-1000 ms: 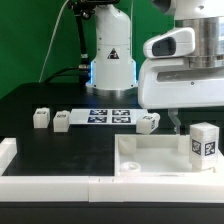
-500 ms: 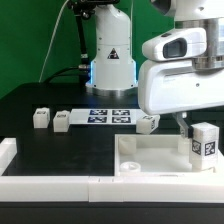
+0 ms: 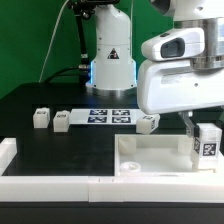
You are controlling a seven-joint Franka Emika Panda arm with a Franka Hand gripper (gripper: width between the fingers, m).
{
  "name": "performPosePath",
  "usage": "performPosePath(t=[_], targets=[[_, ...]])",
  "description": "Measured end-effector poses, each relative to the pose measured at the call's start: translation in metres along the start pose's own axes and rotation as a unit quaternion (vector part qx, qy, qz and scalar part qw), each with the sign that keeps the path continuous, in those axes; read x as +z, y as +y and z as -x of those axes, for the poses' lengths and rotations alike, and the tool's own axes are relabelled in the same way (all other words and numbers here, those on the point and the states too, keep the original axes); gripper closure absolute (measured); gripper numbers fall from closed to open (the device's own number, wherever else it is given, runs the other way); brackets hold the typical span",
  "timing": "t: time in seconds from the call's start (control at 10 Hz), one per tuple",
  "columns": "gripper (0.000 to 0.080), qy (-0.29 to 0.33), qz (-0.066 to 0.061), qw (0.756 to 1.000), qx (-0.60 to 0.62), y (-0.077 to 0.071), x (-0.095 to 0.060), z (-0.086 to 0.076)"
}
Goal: Assemble one leg
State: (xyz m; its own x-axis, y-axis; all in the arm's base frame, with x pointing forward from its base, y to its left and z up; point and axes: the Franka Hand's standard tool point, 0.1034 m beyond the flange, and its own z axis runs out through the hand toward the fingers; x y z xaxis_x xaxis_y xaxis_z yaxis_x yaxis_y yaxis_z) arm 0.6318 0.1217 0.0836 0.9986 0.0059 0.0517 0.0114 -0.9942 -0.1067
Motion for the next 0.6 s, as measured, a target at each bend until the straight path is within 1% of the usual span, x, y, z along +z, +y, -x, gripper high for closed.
performPosePath(t=[0.1,0.2,0.4,0.5,0.6], targets=[[0.0505,0.003,-0.011,0.995,0.095,0.0028,0.0005,-0.0010],[0.0505,0.009,-0.019,0.987,0.158,0.0047,0.0004,-0.0030],[0.0505,0.008,-0.034,0.959,0.281,0.0073,0.0007,-0.0037],[0.0505,0.005,-0.036,0.941,0.337,0.0069,0.0009,-0.0035],[0.0505,0.002,-0.036,0.917,0.398,0.0063,0.0010,-0.0034]])
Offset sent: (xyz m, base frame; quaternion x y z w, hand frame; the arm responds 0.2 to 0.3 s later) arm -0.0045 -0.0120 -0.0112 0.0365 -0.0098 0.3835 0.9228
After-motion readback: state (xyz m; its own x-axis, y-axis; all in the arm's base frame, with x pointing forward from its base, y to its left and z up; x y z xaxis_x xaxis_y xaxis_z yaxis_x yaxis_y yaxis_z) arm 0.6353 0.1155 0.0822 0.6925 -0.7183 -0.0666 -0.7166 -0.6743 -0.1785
